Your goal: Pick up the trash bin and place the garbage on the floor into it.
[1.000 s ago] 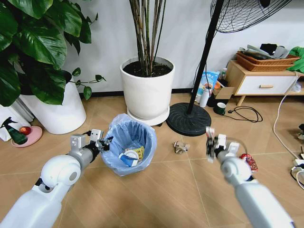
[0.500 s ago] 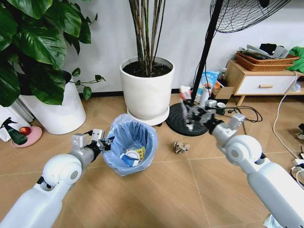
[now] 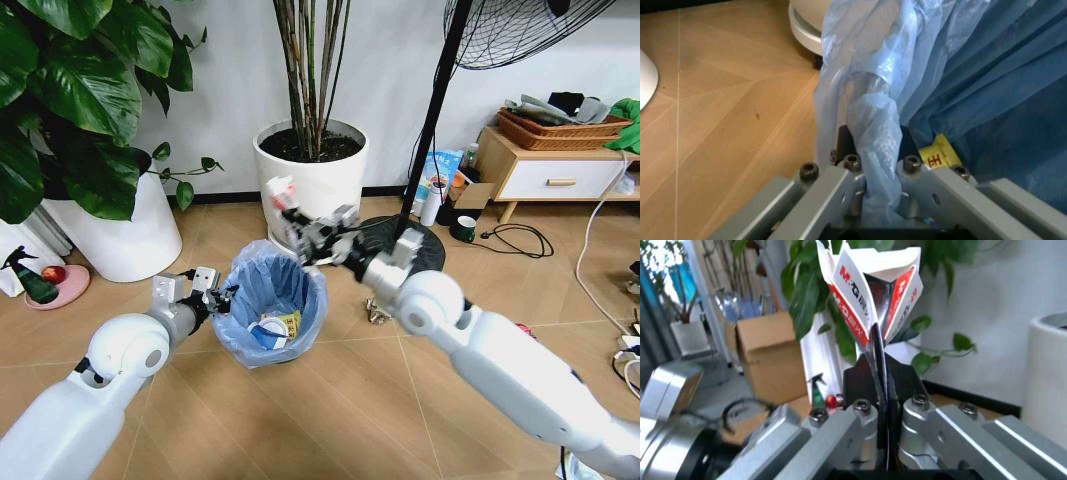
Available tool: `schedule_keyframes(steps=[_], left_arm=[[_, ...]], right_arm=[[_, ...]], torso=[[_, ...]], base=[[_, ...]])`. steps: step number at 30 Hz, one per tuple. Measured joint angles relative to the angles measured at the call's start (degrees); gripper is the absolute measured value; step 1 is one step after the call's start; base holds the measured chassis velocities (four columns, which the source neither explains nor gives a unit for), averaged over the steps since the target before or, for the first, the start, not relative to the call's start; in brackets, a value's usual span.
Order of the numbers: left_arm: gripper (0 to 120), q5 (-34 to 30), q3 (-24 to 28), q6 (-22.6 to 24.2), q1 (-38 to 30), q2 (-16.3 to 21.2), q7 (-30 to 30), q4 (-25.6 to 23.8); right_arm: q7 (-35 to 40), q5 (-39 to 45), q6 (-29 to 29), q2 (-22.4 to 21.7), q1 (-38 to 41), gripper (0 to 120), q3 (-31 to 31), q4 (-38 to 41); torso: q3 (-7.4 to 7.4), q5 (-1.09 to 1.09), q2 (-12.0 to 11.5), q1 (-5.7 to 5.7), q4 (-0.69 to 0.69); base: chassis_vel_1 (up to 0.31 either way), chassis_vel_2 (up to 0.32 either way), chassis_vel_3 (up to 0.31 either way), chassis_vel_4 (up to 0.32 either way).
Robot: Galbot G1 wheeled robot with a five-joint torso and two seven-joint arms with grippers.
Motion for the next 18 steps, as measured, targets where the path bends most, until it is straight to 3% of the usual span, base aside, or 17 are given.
schedule_keyframes(steps=[4,6,8,11,16,18], left_arm=[[0,-0.3,0.5,0.0,-0.4,0.3,-0.1,0.2],[0,-0.3,0.6,0.0,-0.4,0.3,-0.1,0.2],[0,-0.3,0.6,0.0,-0.4,0.3,-0.1,0.2],[0,-0.3,0.7,0.0,-0.4,0.3,-0.2,0.2],[0,-0.3,0.7,0.0,-0.5,0.0,-0.2,0.3],[0,-0.2,0.7,0.0,-0.5,0.0,-0.2,0.3]], right_arm=[[0.4,-1.8,0.3,0.7,0.0,1,-1.4,-0.8],[0.4,-3.3,0.3,0.6,-0.8,12,-1.5,-0.9],[0.4,-3.3,0.3,0.6,-0.9,12,-1.5,-0.9],[0.3,-4.0,0.4,0.1,-1.7,30,-1.1,-0.7],[0.3,-4.2,0.6,0.1,-2.1,44,-0.6,-0.7],[0.4,-4.2,0.6,0.2,-2.2,57,-0.4,-0.7]], torso=[[0.00,0.00,0.0,0.00,0.00],[0.00,0.00,0.0,0.00,0.00],[0.00,0.00,0.0,0.00,0.00],[-0.01,0.00,0.0,0.00,-0.01],[-0.01,0.00,0.0,0.00,0.00],[-0.01,0.00,0.0,0.00,0.00]], base=[[0.000,0.000,0.000,0.000],[0.000,0.000,0.000,0.000],[0.000,0.000,0.000,0.000],[0.000,0.000,0.000,0.000],[0.000,0.000,0.000,0.000],[0.000,0.000,0.000,0.000]])
